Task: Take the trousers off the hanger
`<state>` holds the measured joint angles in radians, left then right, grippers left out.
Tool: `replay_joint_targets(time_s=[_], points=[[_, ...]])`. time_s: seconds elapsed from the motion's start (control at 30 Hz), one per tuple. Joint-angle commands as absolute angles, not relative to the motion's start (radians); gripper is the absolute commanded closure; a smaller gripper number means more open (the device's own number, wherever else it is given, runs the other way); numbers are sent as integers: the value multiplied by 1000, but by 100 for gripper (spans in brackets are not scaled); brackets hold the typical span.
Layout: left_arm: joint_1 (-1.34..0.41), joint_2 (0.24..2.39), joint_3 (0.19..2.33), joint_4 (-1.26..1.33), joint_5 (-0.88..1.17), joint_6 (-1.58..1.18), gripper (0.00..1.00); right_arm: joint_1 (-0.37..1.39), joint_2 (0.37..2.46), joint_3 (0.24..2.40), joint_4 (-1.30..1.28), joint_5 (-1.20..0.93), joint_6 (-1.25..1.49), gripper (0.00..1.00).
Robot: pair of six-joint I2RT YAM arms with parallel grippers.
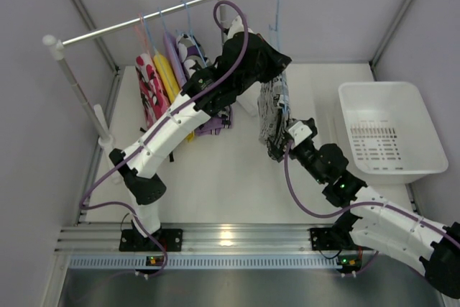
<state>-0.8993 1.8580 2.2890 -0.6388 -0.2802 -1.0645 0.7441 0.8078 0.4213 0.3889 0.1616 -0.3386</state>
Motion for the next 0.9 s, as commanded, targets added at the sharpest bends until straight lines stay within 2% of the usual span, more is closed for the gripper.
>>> replay_joint_targets(time_s=[0.0,0.37,0.6,0.8,0.87], points=[[-900,1766,2349,-466,-284,-1078,100,765,802,485,420,69,-311,0],[-900,1759,2345,-466,-265,-1080,100,765,845,502,431,153,-328,0],[-900,1767,2347,-463,-273,-1088,100,767,845,538,370,74,-276,1],[-900,1775,2358,-476,-302,-1104,100,765,885,552,367,329,-181,1],[-900,1776,2358,-472,-298,-1104,100,765,888,545,365,337,-193,0]])
